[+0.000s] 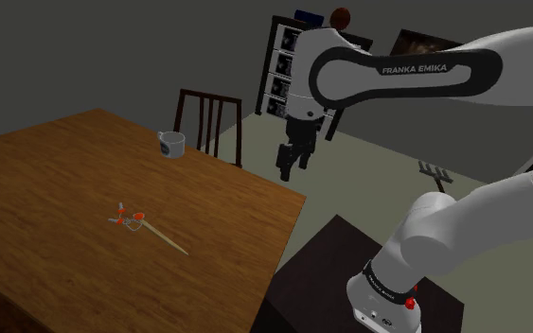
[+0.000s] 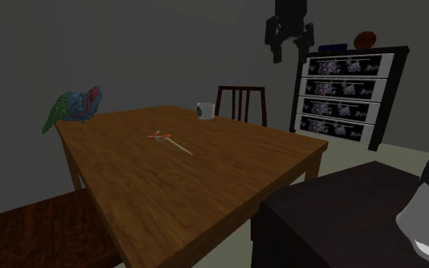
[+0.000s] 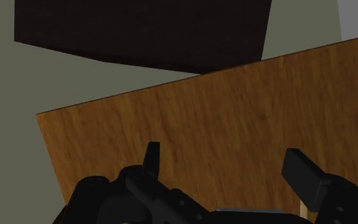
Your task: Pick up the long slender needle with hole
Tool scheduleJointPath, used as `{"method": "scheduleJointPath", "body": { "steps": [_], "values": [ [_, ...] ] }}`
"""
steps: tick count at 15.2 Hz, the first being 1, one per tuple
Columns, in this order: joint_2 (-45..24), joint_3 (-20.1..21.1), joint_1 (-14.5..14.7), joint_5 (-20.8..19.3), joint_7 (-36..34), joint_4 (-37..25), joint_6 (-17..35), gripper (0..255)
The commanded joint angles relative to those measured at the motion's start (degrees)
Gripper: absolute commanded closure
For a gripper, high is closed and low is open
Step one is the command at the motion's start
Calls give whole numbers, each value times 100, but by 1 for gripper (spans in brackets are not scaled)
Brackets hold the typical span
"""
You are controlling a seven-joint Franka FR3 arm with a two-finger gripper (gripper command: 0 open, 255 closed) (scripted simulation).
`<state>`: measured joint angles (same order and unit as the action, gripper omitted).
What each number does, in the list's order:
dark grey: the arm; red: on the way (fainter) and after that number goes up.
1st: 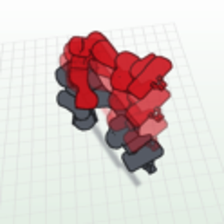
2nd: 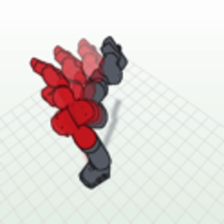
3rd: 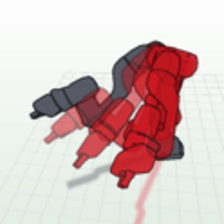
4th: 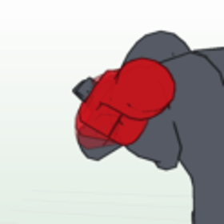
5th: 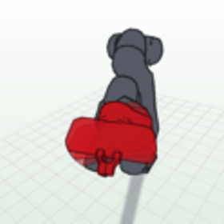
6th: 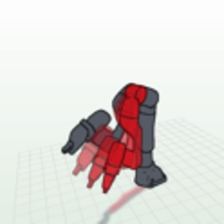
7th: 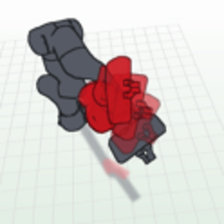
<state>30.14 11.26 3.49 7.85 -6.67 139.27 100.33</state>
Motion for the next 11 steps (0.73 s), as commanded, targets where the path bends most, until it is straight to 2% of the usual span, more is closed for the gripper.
{"method": "scheduleJointPath", "body": {
  "steps": [1, 6, 11],
  "values": [
    [-377, 184, 47, 22, -148, -83, 362, 0],
    [-1349, 590, 125, -92, -539, -410, 1131, 0],
    [-2411, 935, 194, -445, -1026, -922, 1759, 0]
  ]
}}
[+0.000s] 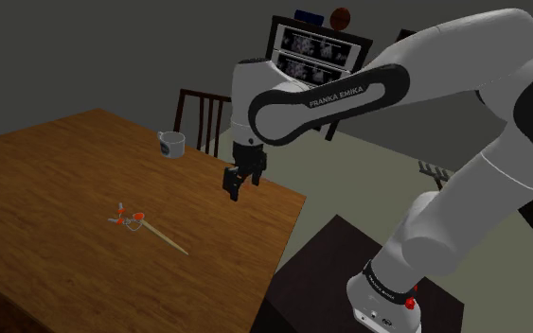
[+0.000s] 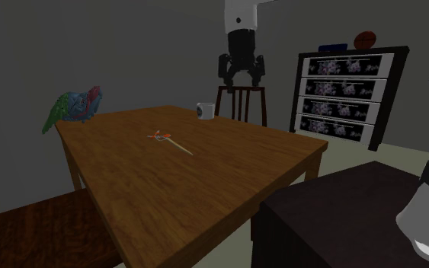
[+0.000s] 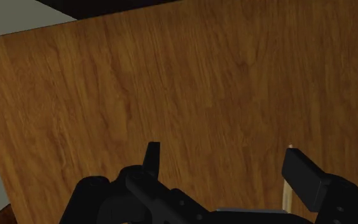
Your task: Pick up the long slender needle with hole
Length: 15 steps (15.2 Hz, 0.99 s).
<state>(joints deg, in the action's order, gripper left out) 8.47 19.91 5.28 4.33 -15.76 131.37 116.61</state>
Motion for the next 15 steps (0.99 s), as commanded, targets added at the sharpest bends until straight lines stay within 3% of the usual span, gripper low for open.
{"method": "scheduleJointPath", "body": {
  "steps": [1, 8, 15],
  "values": [
    [-465, 125, 36, -194, -227, -255, 235, 0],
    [-2052, 296, 344, -1078, -1030, -1337, 712, 0],
    [-3633, 129, 945, -1907, -1627, -2811, 763, 0]
  ]
}}
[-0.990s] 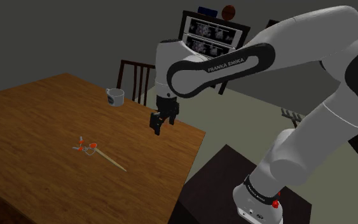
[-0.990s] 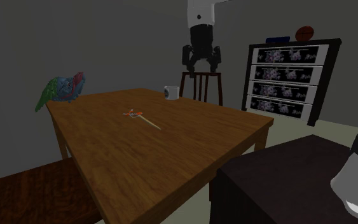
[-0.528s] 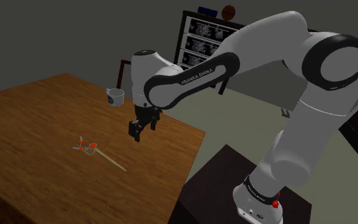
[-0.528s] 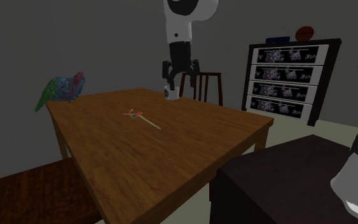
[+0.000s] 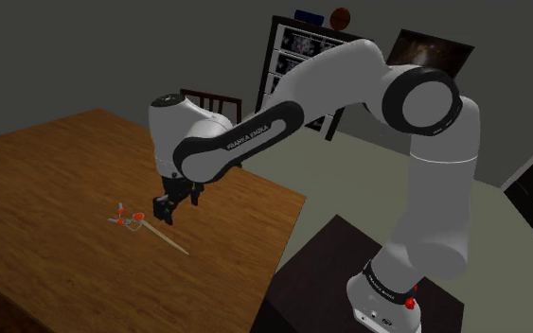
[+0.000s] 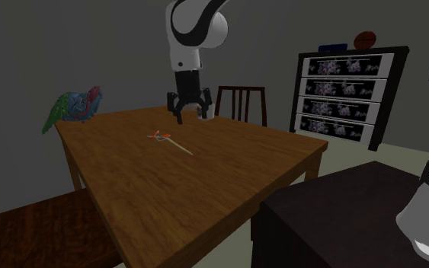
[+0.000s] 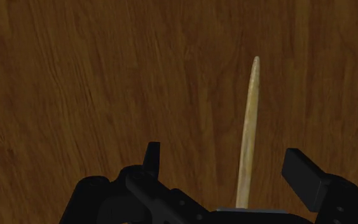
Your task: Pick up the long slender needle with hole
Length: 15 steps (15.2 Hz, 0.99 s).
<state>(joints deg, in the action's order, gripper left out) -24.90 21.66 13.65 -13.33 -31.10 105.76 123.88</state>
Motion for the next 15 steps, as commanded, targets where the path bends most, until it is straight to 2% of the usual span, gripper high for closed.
{"method": "scheduleJointPath", "body": {
  "steps": [1, 6, 15],
  "values": [
    [-522, -81, 205, -237, -148, -497, 13, 0],
    [-1566, -260, 666, -577, -297, -1752, -183, 0],
    [-1927, -359, 727, -697, -380, -1746, 176, 0]
  ]
}}
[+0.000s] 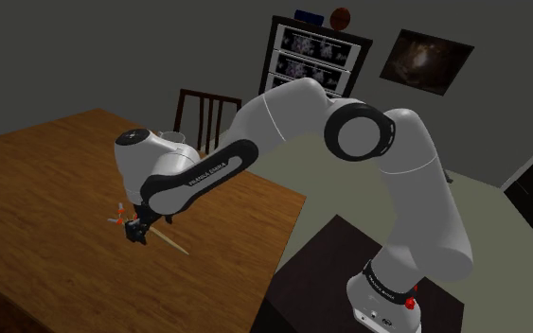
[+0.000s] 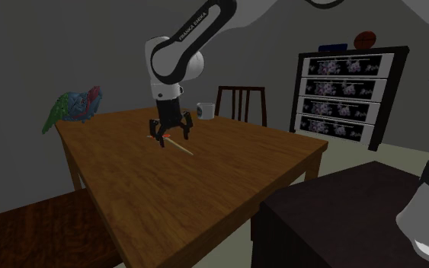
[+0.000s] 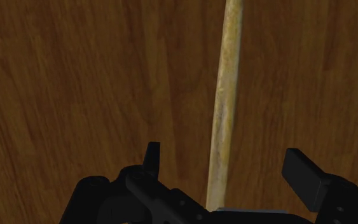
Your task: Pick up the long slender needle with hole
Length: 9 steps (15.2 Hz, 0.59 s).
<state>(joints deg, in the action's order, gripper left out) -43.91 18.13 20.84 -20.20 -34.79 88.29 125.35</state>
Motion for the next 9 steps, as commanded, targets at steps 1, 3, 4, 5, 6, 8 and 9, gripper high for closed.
{"method": "scheduleJointPath", "body": {
  "steps": [1, 3, 4, 5, 6, 8, 9],
  "values": [
    [-27, -5, 12, -7, -10, -14, 14, 255],
    [-21, -3, 10, -6, -8, -12, 11, 255],
    [-11, 0, 16, -4, -17, -4, 9, 255],
    [-24, -1, 19, -4, -15, -27, -2, 255],
    [-42, -4, 21, -4, -6, -62, -18, 255],
    [-43, -6, 26, -10, -21, -32, 11, 255],
    [-51, -8, 25, -12, -19, -37, 15, 255]
  ]
}}
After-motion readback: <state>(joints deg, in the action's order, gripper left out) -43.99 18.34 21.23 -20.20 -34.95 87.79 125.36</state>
